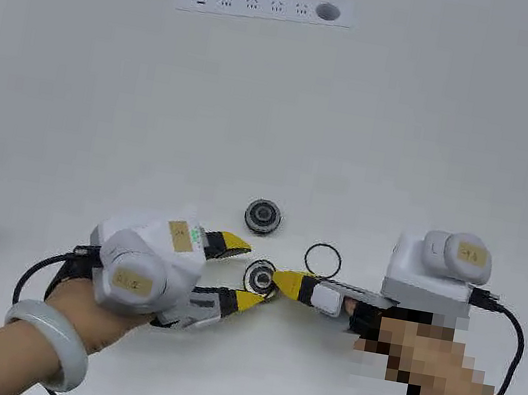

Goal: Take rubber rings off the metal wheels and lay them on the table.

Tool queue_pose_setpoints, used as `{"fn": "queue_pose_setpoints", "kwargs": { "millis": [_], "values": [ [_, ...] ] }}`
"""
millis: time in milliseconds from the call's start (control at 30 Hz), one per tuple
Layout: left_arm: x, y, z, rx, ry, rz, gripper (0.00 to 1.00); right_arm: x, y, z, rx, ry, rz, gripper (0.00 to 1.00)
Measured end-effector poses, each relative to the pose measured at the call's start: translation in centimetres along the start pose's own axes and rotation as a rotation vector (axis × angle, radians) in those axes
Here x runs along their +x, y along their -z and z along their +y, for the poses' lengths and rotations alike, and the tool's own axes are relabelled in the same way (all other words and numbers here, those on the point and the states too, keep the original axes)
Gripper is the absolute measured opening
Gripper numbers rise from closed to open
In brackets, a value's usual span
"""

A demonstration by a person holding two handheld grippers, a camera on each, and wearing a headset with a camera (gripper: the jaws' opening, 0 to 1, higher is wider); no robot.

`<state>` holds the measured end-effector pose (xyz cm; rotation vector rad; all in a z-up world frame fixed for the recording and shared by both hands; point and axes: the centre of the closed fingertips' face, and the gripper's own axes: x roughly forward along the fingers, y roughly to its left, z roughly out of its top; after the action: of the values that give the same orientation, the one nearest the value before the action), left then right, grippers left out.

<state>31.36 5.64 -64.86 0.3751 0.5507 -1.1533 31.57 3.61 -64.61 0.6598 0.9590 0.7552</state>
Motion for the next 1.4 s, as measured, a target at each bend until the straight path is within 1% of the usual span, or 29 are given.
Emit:
{"fn": "queue_pose_setpoints", "kwargs": {
  "millis": [267,500,600,767,933,1100,1200,1400],
  "values": [
    [-0.5,0.8,0.2,-0.012,-0.011,0.007,0.40,-0.1,0.0,0.4,0.003,-0.010,-0.002,0.02],
    [-1.0,1.5,0.4,-0.020,-0.022,0.017,0.44,-0.3,-0.1,1.1,0.017,-0.030,-0.019,0.02],
    [-1.1,1.6,0.5,-0.024,-0.027,0.019,0.45,-0.6,-0.4,1.4,0.027,-0.038,-0.035,0.02],
    [-1.4,1.9,0.7,-0.032,-0.036,0.022,0.46,-1.3,-1.3,1.2,0.036,-0.034,-0.067,0.02],
    [-1.5,2.0,0.8,-0.037,-0.044,0.022,0.46,-2.1,-2.0,0.1,0.047,-0.012,-0.096,0.02],
    [-1.6,2.1,0.9,-0.056,-0.050,0.022,0.45,-3.2,-2.9,-1.3,0.070,0.021,-0.141,0.02],
    [-1.7,2.2,0.9,-0.060,-0.052,0.021,0.45,-3.8,-3.3,-2.5,0.092,0.050,-0.167,0.02],
    [-1.8,2.3,1.0,-0.068,-0.057,0.023,0.44,-4.3,-3.2,-4.2,0.100,0.125,-0.176,0.02]
  ]
}}
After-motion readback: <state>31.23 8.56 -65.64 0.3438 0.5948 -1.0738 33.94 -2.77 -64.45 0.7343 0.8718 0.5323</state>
